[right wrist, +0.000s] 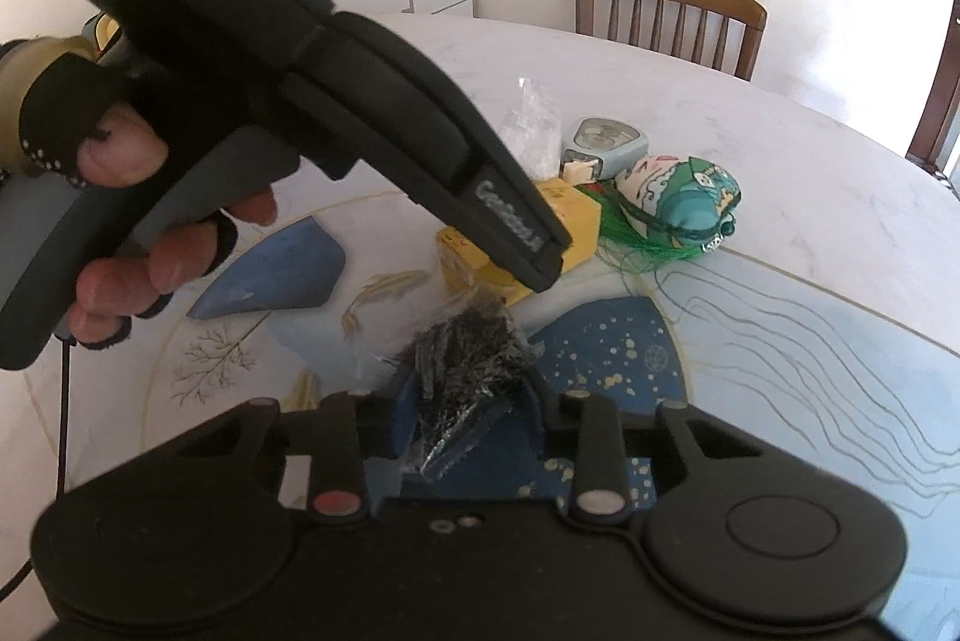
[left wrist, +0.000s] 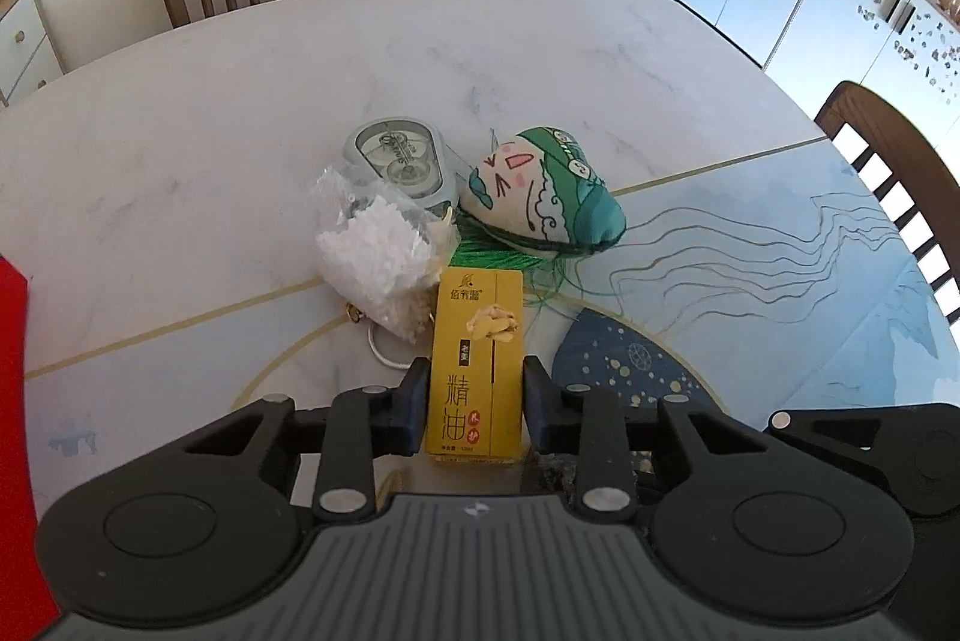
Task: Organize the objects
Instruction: 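Grasp the yellow box with left tool while right tool grasps the black bag of parts, then carry the yellow box and the black bag over the cardboard box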
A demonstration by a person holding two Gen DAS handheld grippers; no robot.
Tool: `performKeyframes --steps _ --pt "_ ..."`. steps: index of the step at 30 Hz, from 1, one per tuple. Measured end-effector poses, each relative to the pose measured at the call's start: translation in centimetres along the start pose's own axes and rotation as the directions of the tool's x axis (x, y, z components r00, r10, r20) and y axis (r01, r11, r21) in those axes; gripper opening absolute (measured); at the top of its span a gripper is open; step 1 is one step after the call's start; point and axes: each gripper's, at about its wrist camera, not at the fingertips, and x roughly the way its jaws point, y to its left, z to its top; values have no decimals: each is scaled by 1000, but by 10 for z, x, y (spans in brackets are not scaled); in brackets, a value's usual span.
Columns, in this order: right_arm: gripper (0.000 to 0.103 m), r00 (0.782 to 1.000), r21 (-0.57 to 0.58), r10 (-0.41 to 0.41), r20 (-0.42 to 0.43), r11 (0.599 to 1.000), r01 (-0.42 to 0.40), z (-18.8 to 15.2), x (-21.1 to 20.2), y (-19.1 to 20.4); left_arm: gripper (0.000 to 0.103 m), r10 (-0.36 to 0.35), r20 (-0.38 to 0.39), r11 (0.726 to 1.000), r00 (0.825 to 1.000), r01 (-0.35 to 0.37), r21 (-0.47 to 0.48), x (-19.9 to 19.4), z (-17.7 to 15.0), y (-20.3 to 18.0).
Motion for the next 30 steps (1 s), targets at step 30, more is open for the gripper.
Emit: performKeyframes --steps 30 --pt "31 997 206 -16 69 979 2 23 -86 36 30 40 156 982 987 -9 -191 -160 -61 67"
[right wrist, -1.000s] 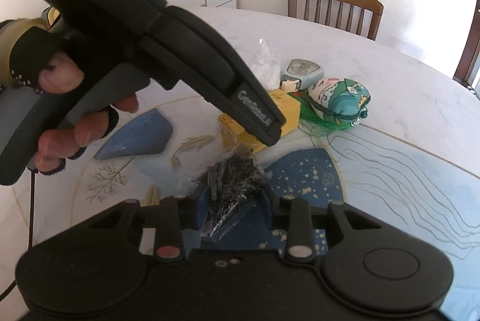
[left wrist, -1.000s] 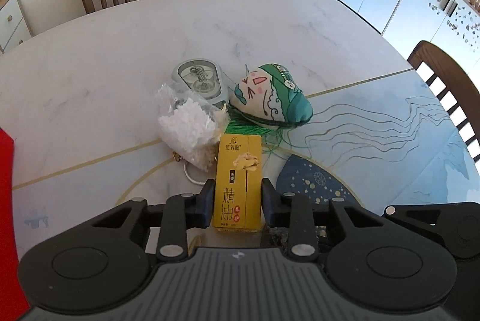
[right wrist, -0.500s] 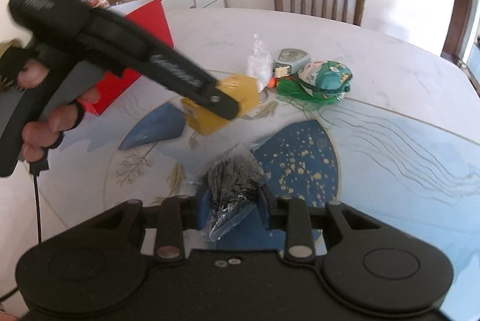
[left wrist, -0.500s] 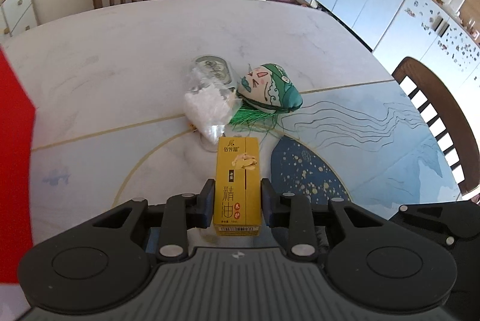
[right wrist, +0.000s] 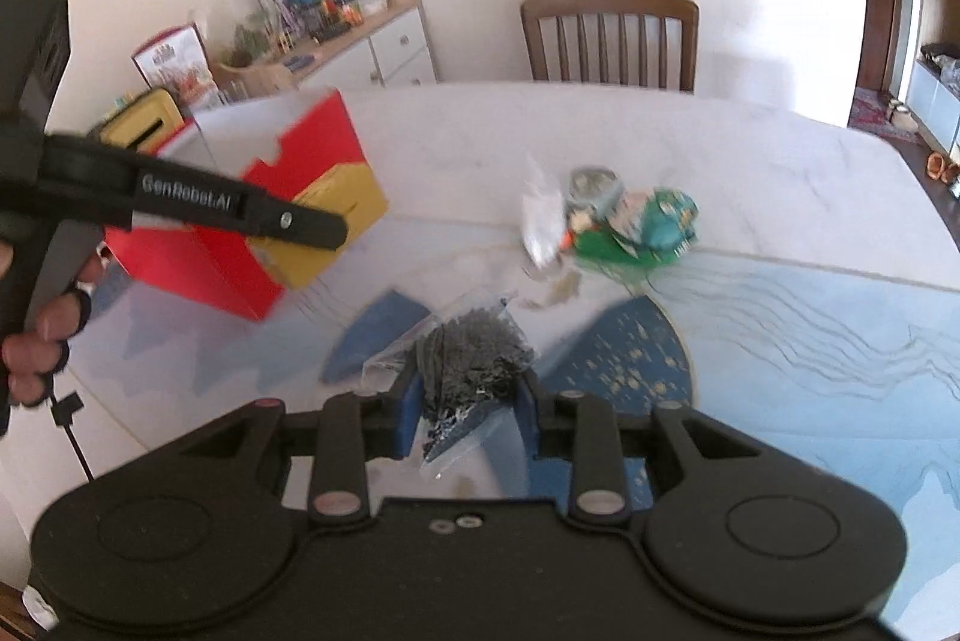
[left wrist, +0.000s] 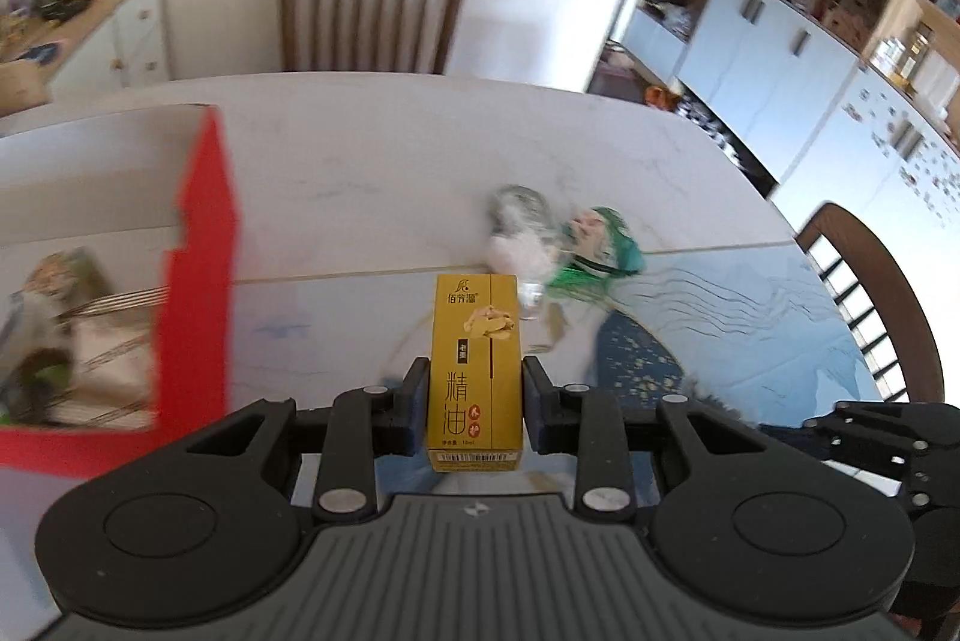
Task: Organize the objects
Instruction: 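Carry the yellow box and the black bag over the cardboard box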
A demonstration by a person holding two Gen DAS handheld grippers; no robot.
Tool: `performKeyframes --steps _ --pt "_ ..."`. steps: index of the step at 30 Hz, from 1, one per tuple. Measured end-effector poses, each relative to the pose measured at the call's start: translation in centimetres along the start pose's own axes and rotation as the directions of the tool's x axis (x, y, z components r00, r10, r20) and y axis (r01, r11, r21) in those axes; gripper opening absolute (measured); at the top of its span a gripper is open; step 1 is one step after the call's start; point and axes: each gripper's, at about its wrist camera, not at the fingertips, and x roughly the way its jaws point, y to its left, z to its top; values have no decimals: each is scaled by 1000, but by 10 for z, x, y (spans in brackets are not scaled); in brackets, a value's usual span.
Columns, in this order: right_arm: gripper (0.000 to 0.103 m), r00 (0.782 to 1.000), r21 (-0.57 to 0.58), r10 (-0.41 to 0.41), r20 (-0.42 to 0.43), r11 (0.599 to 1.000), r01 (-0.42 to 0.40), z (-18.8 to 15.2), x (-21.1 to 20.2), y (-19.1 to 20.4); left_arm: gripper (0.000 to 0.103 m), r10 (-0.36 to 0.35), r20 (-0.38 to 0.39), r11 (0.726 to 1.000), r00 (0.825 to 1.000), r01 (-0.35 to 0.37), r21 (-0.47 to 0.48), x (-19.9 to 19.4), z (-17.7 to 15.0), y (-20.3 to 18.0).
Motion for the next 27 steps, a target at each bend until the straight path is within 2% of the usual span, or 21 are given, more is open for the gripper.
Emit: performKeyframes --steps 3,10,21,27 --pt "31 1000 -1 19 18 1000 -19 10 -4 16 30 39 18 999 999 -38 -9 -18 -3 13" --pt "31 997 -32 67 46 997 -66 34 -4 60 30 64 41 996 997 -62 -57 -52 -10 50" --pt "31 989 -116 138 62 985 -130 73 22 134 30 139 89 985 986 -129 -117 -90 -9 117" --pt "31 988 -157 142 58 979 -131 93 48 172 30 195 104 975 975 -181 -131 -101 -2 158"
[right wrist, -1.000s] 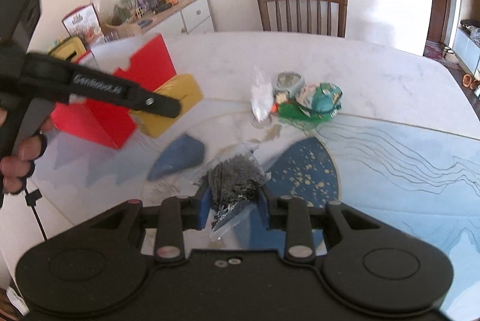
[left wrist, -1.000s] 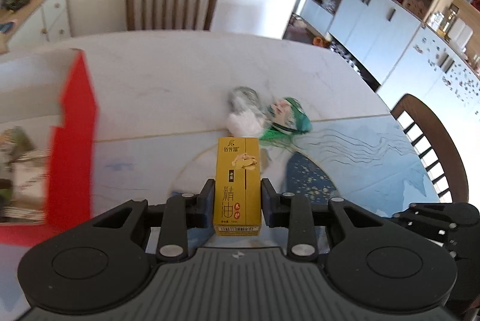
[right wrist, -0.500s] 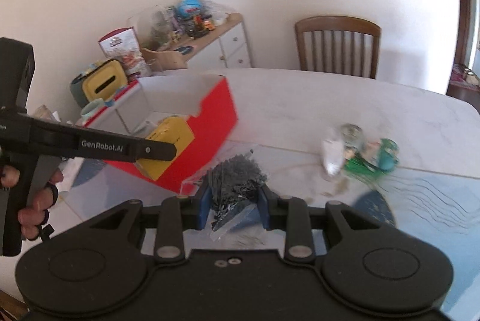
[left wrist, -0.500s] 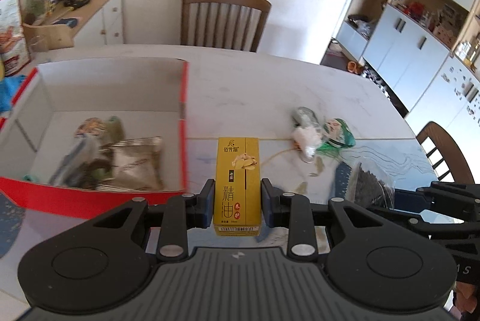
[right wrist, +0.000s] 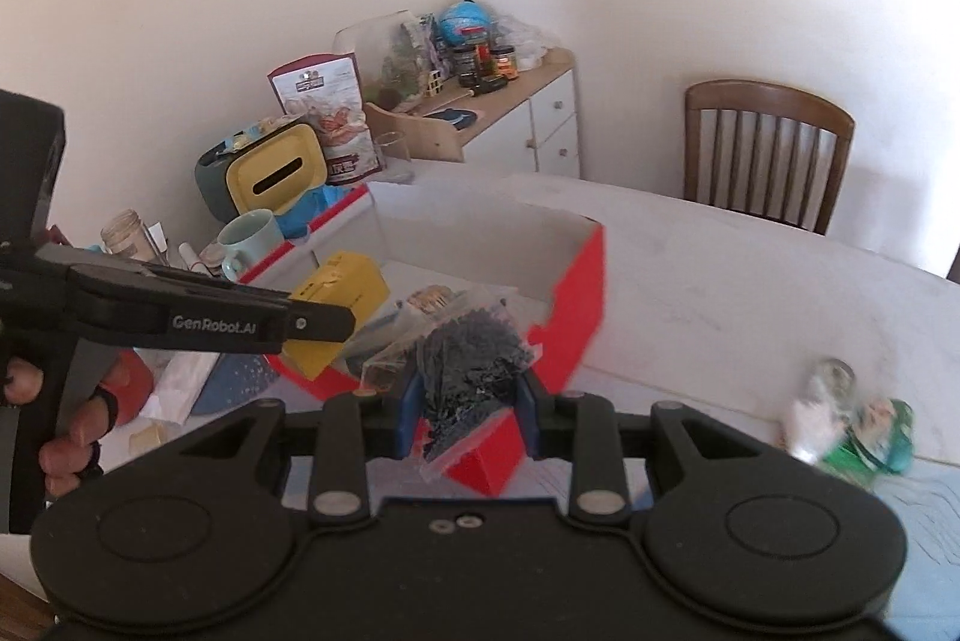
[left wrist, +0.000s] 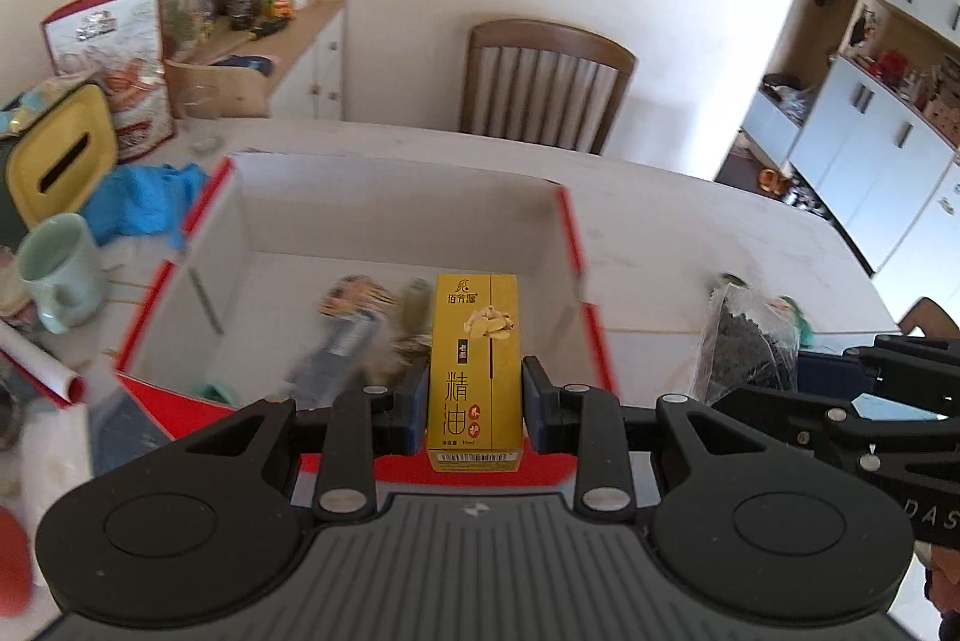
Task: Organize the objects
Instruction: 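Carry the yellow box and the black bag over the cardboard box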
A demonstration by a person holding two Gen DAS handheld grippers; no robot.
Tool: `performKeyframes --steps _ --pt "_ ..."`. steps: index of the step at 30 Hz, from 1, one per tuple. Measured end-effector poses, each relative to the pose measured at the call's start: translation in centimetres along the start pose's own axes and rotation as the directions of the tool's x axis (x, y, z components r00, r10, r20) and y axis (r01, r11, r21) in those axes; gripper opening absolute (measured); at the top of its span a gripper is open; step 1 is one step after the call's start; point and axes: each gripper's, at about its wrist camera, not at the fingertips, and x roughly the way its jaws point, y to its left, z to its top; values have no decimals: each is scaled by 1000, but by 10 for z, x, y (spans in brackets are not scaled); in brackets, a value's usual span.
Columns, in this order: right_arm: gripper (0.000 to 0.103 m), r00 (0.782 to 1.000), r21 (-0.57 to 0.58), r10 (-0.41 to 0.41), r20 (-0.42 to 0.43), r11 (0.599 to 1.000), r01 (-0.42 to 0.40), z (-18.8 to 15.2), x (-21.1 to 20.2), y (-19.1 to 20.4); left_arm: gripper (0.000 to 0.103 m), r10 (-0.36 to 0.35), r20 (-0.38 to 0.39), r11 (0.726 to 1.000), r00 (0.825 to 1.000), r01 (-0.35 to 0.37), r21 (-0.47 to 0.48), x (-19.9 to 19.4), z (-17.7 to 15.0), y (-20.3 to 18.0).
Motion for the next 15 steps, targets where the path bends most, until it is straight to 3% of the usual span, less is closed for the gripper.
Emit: performKeyframes --steps 15 --pt "31 993 -45 -86 -85 996 83 40 106 17 30 127 -24 992 992 -127 16 54 27 75"
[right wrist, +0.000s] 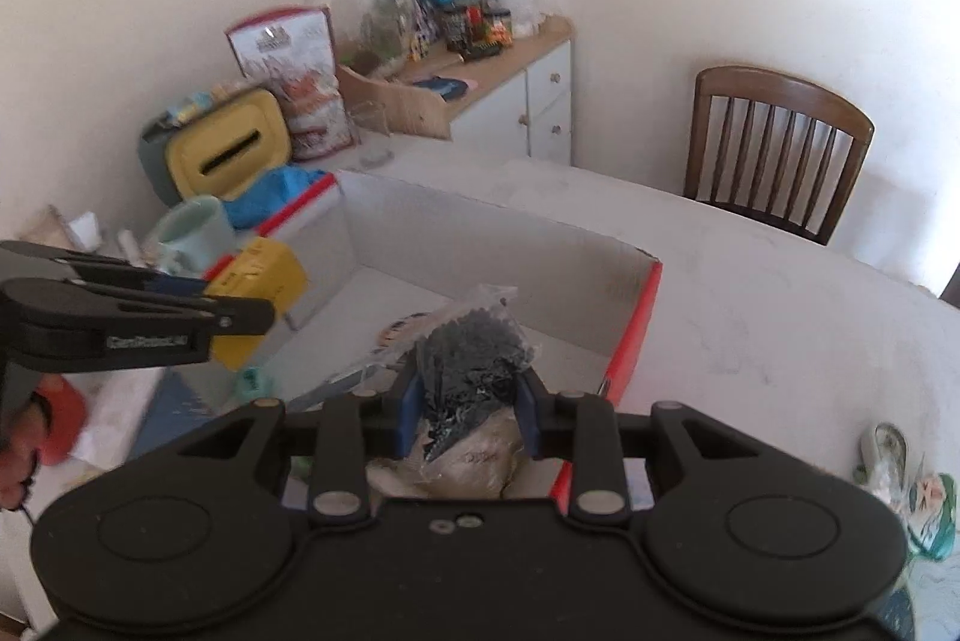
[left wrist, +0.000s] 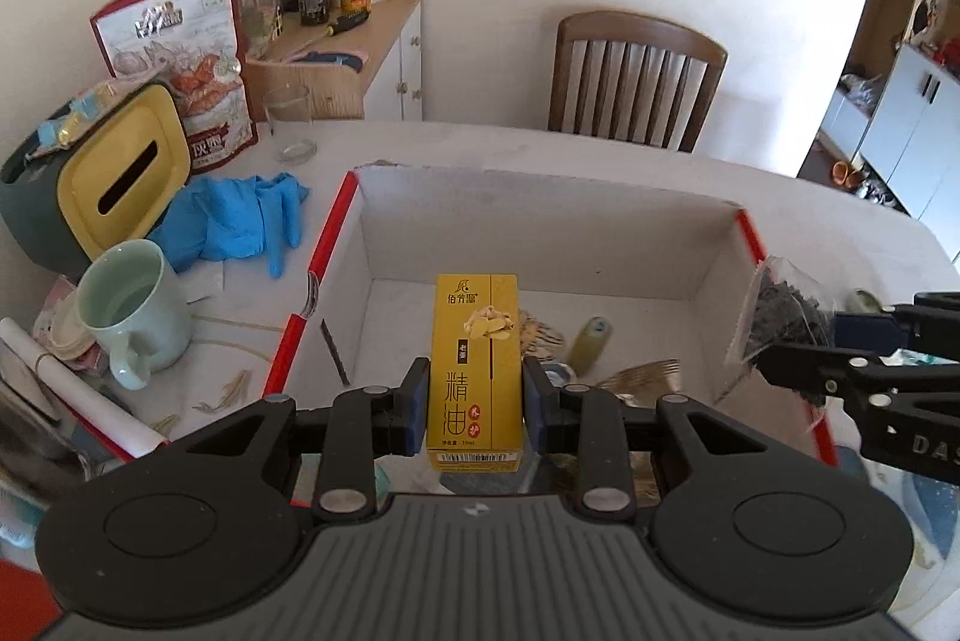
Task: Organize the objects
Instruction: 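Carry the yellow box and the black bag over the cardboard box, then open right tool to drop the black bag while left tool drops the yellow box into the box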
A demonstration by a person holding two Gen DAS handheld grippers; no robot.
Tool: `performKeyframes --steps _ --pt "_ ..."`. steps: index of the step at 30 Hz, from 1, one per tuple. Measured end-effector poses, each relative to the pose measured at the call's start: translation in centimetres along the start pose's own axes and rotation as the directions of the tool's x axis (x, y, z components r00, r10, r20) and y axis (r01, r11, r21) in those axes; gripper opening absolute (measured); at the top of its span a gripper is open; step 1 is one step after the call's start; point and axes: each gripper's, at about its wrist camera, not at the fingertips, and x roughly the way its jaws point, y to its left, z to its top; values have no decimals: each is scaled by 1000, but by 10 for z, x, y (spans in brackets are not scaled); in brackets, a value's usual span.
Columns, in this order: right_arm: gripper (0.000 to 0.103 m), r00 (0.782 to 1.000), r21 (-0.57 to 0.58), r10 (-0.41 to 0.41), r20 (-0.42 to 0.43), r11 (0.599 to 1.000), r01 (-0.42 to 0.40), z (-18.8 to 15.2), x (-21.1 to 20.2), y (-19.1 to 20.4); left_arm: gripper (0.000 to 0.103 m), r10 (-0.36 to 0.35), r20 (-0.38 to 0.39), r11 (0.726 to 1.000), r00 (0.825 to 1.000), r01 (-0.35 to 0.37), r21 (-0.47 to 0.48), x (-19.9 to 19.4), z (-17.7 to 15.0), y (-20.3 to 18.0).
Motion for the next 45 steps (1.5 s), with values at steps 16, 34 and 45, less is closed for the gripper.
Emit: performKeyframes --steps 16,34,45 --pt "31 982 -120 -81 -172 991 61 10 81 14 30 73 -177 986 981 -44 159 90 22 -3" --pt "33 970 -109 -53 -238 994 28 8 102 13 30 69 -390 988 918 -7 157 142 21 -1" --pt "37 975 -83 -13 -222 997 -6 5 83 11 54 58 -336 992 940 -16 126 121 23 -1"
